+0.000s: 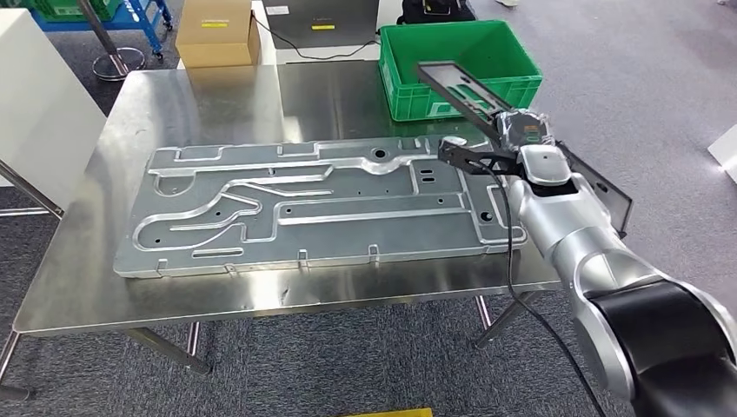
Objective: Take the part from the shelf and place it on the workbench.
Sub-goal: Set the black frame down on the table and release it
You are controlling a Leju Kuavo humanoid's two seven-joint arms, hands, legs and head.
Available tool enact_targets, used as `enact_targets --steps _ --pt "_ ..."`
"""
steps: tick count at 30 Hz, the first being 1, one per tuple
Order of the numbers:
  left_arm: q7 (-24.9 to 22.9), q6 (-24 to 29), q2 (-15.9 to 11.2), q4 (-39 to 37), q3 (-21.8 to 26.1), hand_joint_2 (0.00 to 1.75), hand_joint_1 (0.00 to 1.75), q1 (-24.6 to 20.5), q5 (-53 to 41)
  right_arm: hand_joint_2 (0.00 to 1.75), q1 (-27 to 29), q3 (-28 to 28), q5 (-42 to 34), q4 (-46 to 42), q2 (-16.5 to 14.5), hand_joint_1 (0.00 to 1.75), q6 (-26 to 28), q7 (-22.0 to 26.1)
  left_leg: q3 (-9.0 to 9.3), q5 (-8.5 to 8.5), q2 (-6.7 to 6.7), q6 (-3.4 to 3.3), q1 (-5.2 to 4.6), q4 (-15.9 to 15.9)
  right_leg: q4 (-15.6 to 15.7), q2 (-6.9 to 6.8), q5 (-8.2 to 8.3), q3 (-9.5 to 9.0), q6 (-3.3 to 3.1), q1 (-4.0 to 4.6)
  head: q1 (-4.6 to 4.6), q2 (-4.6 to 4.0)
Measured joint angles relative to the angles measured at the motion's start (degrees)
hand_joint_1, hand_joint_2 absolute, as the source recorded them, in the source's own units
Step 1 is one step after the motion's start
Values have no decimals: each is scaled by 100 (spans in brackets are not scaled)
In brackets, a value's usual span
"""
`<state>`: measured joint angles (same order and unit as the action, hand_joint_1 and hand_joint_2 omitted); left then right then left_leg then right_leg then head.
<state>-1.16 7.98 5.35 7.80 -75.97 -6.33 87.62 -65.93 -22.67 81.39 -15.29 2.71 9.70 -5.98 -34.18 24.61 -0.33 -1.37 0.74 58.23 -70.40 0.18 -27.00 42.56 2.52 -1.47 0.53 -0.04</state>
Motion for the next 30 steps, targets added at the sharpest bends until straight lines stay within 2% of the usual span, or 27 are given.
enact_targets --steps 2,3,4,6,8,9,11,12,13,14,15,17,19,22,23,25,27,28,29,30 --pt "-24 -2 -2 0 -12 175 0 -6 -15 175 52 -5 38 15 -56 175 -52 -22 4 45 1 56 -3 35 760 -30 333 -341 -1 -12 -1 0" --pt "-38 -3 -4 0 -20 175 0 -9 -26 175 63 -10 73 21 -79 175 -96 -37 1 61 1 87 -10 43 1010 -36 404 -456 -21 -2 -3 0" --pt "-51 -3 -7 0 -28 175 0 -9 -37 175 80 -18 116 28 -100 175 -145 -51 -1 70 1 117 -18 42 1112 -34 399 -503 -51 17 -6 0" --pt "-69 -7 -12 0 -40 175 0 -9 -59 175 128 -54 232 43 -152 175 -263 -62 9 82 2 180 -21 25 1128 -20 385 -513 -134 38 -10 0" --pt "-77 -14 -20 0 -49 175 0 -11 -80 175 167 -120 359 50 -224 175 -359 -55 -37 193 6 237 -11 162 1152 -15 388 -532 -229 28 -11 0" --pt "-79 -21 -25 0 -57 175 0 -13 -94 175 176 -155 420 53 -270 175 -398 -36 -138 328 5 257 -7 391 1164 -10 390 -544 -274 21 -14 0" --pt "-85 -35 -34 0 -79 175 0 -33 -119 175 208 -225 516 64 -366 175 -465 17 -484 674 4 272 -8 1138 1165 3 378 -561 -330 48 -20 0" --pt "-87 -40 -42 0 -91 175 0 -48 -128 175 243 -260 550 72 -411 175 -493 42 -656 792 3 272 -13 1496 1164 9 370 -575 -344 67 -19 0" --pt "-91 -42 -48 0 -104 175 0 -62 -133 175 286 -291 570 80 -454 175 -513 53 -751 808 2 266 -19 1689 1163 12 360 -593 -358 87 -19 0" --pt "-97 -43 -54 0 -117 175 0 -70 -138 175 327 -315 582 86 -496 175 -525 61 -744 711 3 251 -24 1658 1162 15 350 -613 -368 106 -19 0" --pt "-106 -44 -56 0 -131 175 0 -72 -141 175 357 -337 591 87 -538 175 -532 80 -635 523 3 226 -28 1406 1159 20 340 -633 -373 123 -18 0" --pt "-126 -39 -57 0 -151 175 0 -63 -138 175 372 -377 611 87 -612 175 -539 129 -289 132 4 154 -45 616 1146 29 321 -649 -363 155 -16 0" --pt "-148 -13 -51 1 -160 175 0 -50 -121 175 373 -409 633 87 -679 175 -554 152 -97 7 4 99 -67 152 1131 34 319 -620 -326 168 -14 0" --pt "-162 33 -15 3 -160 175 0 -37 -98 175 402 -452 655 87 -765 175 -575 135 -68 -3 6 40 -59 44 1127 31 325 -595 -245 163 -15 0" --pt "-162 44 -1 4 -161 175 0 -37 -97 175 402 -467 663 87 -784 175 -575 131 -50 -22 9 14 -45 13 1061 27 269 -570 -214 162 -7 0" --pt "-170 59 20 4 -162 175 0 -39 -98 175 387 -503 712 87 -809 175 -567 132 -22 -50 17 -22 -22 -33 616 20 -2 -372 -150 139 11 0" --pt "-186 51 26 4 -162 175 0 -37 -101 175 387 -586 789 98 -825 175 -556 145 -24 -50 14 -35 -20 -31 -118 15 -327 -25 -94 100 20 0" --pt "-195 40 26 4 -162 175 0 -37 -102 175 395 -652 817 108 -832 175 -551 163 -25 -46 9 -36 -19 -25 -356 13 -383 90 -73 77 21 0" --pt "-202 30 27 4 -163 175 0 -37 -102 175 401 -727 834 117 -843 175 -548 189 -25 -41 4 -33 -17 -15 -398 10 -336 113 -57 57 21 0" --pt "-208 21 28 4 -163 175 0 -38 -102 175 399 -805 844 122 -858 175 -545 211 -23 -32 -1 -23 -15 -3 -207 5 -188 20 -50 40 22 0"
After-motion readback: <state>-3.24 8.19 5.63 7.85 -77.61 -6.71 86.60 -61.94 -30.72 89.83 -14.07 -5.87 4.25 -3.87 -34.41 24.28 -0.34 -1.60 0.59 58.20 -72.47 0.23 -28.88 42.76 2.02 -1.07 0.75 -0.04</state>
